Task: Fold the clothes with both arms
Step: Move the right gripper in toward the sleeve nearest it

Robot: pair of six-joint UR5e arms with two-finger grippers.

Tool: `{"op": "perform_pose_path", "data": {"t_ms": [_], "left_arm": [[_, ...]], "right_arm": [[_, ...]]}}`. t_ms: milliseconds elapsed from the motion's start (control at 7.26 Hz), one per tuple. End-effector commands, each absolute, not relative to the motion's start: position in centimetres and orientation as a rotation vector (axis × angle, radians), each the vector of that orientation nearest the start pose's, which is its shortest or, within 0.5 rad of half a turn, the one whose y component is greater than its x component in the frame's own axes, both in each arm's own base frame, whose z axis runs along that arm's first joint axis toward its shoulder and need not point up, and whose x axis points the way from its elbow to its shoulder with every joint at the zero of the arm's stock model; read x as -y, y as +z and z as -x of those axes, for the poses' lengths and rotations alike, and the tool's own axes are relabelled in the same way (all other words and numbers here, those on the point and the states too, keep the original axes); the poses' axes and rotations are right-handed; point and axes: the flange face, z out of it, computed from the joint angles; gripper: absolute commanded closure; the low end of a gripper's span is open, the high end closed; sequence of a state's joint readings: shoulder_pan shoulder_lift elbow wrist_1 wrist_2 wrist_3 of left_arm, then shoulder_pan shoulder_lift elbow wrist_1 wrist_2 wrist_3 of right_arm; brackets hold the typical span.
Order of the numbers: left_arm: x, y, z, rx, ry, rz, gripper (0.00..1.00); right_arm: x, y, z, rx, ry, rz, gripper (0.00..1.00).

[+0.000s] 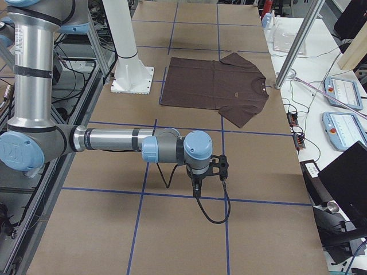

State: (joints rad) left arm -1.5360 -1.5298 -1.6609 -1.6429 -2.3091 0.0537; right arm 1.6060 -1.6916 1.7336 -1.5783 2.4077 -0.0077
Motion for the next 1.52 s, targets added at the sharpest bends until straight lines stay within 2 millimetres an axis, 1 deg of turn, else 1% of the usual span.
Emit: {"op": "perform_pose_path", "data": {"t_ms": [0, 138, 276, 413, 551, 689, 827, 964, 1102, 1240, 1378], "left_arm": [[48.4, 62.9, 5.0, -0.736, 0.128, -0.123, 0.0], [48.4, 62.8, 4.9, -0.739, 0.136, -0.129, 0.0], [48.9, 62.3, 4.9, -0.737, 0.137, -0.139, 0.0], [50.1, 61.1, 4.7, -0.737, 0.15, -0.163, 0.0], [52.2, 58.9, 4.7, -0.739, 0.162, -0.202, 0.0], [53.3, 57.7, 4.4, -0.737, 0.177, -0.228, 0.0], [53.9, 57.6, 3.1, -0.737, 0.219, -0.265, 0.0], [54.0, 57.0, 2.1, -0.744, 0.245, -0.33, 0.0], [54.6, 55.8, 2.1, -0.751, 0.229, -0.352, 0.0], [56.2, 53.6, 1.7, -0.754, 0.242, -0.39, 0.0], [56.4, 53.3, 1.7, -0.754, 0.244, -0.399, 0.0]], "right_arm": [[44.2, 62.7, -7.5, 0.833, 0.009, -0.057, 0.0], [44.5, 62.1, -7.5, 0.833, 0.002, -0.071, 0.0], [45.5, 61.5, -7.0, 0.823, -0.028, -0.093, 0.0], [48.3, 58.9, -6.1, 0.829, -0.061, -0.133, 0.0], [49.8, 58.9, -5.2, 0.889, -0.077, -0.127, 0.0], [50.7, 56.6, -2.5, 0.961, -0.163, -0.188, 0.0], [53.0, 54.1, 0.5, 0.978, -0.162, -0.18, 0.0], [56.6, 50.3, 6.3, 0.995, -0.132, -0.119, 0.0], [59.6, 47.3, 10.1, 0.982, -0.156, -0.122, 0.0], [62.2, 45.4, 12.4, 0.979, -0.16, -0.119, 0.0], [63.1, 43.8, 14.8, 0.986, -0.161, -0.101, 0.0]]}}
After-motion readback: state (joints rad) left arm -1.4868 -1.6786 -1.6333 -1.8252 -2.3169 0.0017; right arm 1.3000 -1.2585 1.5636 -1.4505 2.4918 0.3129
